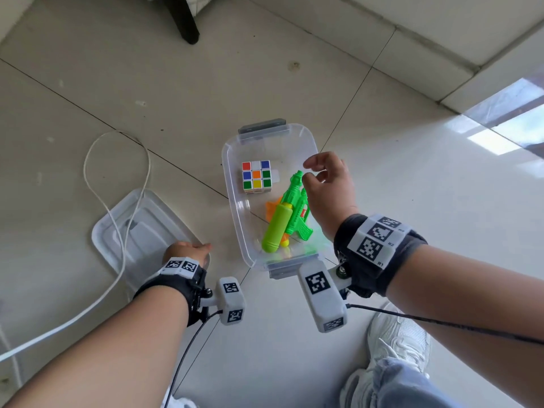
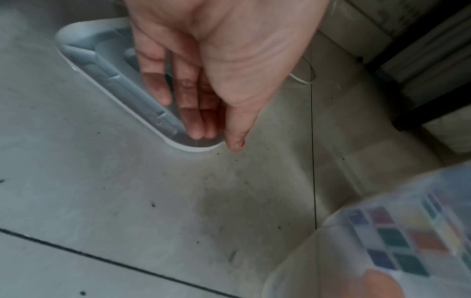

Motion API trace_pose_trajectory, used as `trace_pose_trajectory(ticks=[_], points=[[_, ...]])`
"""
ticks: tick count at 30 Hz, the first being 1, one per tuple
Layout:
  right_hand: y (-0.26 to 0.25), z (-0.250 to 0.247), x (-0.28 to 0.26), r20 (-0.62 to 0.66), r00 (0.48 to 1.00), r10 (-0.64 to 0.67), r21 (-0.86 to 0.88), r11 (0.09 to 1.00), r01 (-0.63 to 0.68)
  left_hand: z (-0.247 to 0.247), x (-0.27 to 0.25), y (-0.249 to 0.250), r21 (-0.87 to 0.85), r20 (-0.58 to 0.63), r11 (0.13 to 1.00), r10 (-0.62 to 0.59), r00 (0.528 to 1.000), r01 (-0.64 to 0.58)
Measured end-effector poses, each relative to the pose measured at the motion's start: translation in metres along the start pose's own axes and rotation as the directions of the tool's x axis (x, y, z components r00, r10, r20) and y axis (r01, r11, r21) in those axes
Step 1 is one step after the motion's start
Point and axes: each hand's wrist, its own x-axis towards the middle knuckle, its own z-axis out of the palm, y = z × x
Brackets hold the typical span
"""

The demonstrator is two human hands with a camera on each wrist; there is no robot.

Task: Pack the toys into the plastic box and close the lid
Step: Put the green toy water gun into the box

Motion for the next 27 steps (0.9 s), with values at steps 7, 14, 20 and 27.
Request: trace_pose_trajectory(ticks=[7, 14, 20, 27], points=[[0.001, 0.005, -0.005, 0.08, 0.996, 0.037, 0.037, 0.999, -0.04, 0.011, 0.001, 0.003, 0.177, 0.046, 0.983, 0.037, 0.998, -0.044], [-0.006, -0.001, -0.011, 0.108, 0.992, 0.06, 0.08, 0.994, -0.069, 0.0, -0.039, 0.028, -0.062, -0.056, 0.99, 0.121, 0.991, -0.124], [-0.011, -0.011, -0.016, 0.129, 0.991, 0.04, 0.096, 0.994, -0.052, -0.023, -0.071, 0.055, -0.181, -0.197, 0.959, 0.182, 0.963, -0.218], [-0.015, -0.021, -0.029, 0.266, 0.961, 0.074, 0.13, 0.985, -0.112, -0.034, -0.085, 0.075, -0.254, -0.238, 0.887, 0.33, 0.913, -0.387]])
